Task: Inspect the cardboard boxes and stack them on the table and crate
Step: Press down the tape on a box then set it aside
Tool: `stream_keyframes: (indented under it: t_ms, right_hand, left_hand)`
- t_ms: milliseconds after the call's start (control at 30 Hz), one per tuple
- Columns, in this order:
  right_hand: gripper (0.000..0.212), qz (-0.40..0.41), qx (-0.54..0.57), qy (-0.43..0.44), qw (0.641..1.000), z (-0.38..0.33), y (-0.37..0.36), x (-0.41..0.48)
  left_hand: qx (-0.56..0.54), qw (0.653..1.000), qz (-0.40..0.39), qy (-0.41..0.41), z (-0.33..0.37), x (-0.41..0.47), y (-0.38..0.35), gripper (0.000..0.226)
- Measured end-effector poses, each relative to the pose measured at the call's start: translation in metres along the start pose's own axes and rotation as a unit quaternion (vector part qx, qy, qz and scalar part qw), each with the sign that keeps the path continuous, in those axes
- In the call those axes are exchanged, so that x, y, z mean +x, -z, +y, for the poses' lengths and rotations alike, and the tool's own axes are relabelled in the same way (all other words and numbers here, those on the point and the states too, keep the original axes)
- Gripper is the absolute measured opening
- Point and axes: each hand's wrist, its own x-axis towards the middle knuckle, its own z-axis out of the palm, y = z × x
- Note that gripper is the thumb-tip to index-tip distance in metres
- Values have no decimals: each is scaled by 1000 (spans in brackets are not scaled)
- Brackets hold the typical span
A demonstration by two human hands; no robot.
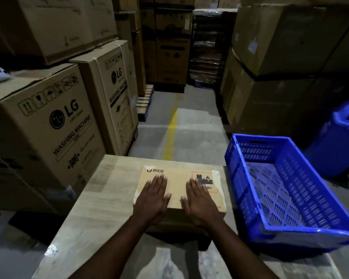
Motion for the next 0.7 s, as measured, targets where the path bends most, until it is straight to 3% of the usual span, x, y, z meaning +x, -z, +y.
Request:
stream_keyframes:
  t_ms: [133,300,400,700]
  right_hand:
    - [74,-13,-27,-12,999,1,-9,-1]
    - [67,-42,-16,-3,999,9,2,5]
    - [69,-14,-31,-33,999,34,13,8]
    - [64,-5,-40,-67,997,48,12,5]
  left_hand:
    - [-7,1000,-13,20,2,-1,-6,61]
    - [-8,999,-32,18,-8,6,1,78]
    - [-12,997,-37,63,-35,10,9,82]
    - [-18,998,-12,57,-39,11,10,85]
